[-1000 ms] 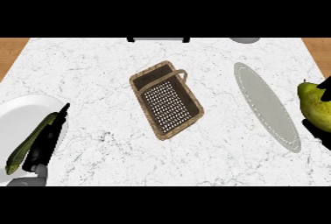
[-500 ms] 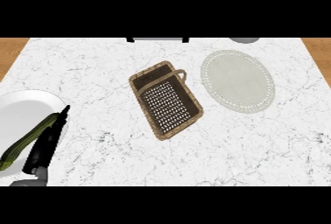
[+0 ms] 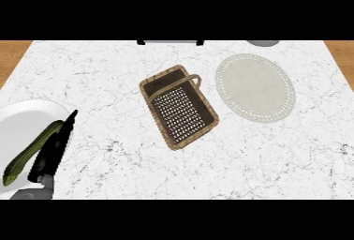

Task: Pick the pear from the placemat and place it in the basket

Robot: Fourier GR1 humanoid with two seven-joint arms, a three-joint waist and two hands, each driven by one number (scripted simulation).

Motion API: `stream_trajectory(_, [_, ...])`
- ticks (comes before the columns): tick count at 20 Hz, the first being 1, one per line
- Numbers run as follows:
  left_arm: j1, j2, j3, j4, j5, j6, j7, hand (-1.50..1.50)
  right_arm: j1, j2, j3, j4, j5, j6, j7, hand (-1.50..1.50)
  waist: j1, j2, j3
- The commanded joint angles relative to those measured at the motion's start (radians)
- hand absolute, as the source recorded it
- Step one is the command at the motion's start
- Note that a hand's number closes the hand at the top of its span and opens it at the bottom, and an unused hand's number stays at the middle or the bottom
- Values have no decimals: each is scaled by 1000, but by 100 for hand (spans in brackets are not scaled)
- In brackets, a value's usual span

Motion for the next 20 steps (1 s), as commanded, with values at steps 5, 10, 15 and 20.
stream_trajectory(5, [32,2,14,-8,1,-6,-30,0,-188,145,206,95,51,-60,104,150,5,2,0])
stream_trajectory(10, [23,4,30,-30,7,-12,5,0,-235,228,267,189,107,-45,106,150,0,2,1])
stream_trajectory(15, [-18,-18,17,-4,-17,9,18,0,-262,360,424,248,306,-126,111,150,1,4,1])
stream_trajectory(20, [-37,-19,5,7,-33,-1,32,0,-312,455,493,378,440,-149,113,150,3,5,1])
